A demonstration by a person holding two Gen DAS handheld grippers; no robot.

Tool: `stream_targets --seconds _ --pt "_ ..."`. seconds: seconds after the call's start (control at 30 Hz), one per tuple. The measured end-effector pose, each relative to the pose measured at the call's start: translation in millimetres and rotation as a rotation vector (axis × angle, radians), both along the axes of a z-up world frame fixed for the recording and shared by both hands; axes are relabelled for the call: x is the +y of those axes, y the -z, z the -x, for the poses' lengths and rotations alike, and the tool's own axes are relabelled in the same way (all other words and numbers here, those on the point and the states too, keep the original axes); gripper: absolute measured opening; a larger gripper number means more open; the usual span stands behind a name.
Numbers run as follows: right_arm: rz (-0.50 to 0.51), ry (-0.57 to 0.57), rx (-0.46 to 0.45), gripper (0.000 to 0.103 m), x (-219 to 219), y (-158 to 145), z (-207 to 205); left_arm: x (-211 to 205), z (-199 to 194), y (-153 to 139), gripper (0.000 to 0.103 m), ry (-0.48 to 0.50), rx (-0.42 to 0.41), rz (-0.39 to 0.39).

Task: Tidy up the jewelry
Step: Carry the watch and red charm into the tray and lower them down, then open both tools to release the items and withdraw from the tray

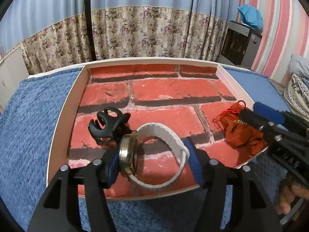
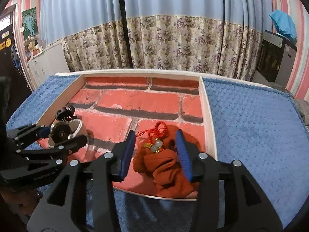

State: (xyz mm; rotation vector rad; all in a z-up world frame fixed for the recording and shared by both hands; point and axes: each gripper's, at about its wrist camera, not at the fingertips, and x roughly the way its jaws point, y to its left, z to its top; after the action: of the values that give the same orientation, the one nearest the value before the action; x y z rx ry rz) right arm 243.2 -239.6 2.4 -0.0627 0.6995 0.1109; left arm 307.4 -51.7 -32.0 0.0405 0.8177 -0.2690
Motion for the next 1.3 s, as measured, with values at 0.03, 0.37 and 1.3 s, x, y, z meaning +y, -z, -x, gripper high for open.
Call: stream_targets --seconds 0.03,0.37,1.3 --pt "-0.003 0.004 -0.006 0.044 -1.2 -2.9 1.3 0.5 0.3 -0.2 0.061 0.002 0.002 0.002" --pt "-0.003 0.017 -0.042 0.045 -15.8 -27.6 28.4 4.5 16.4 -15.9 0.067 0.011 -0.017 -0.003" --pt "0.015 0.119 -0.135 0.047 -96.5 -79.1 165.0 118.3 126.7 -84.7 0.069 -0.141 -0.213 -0.033"
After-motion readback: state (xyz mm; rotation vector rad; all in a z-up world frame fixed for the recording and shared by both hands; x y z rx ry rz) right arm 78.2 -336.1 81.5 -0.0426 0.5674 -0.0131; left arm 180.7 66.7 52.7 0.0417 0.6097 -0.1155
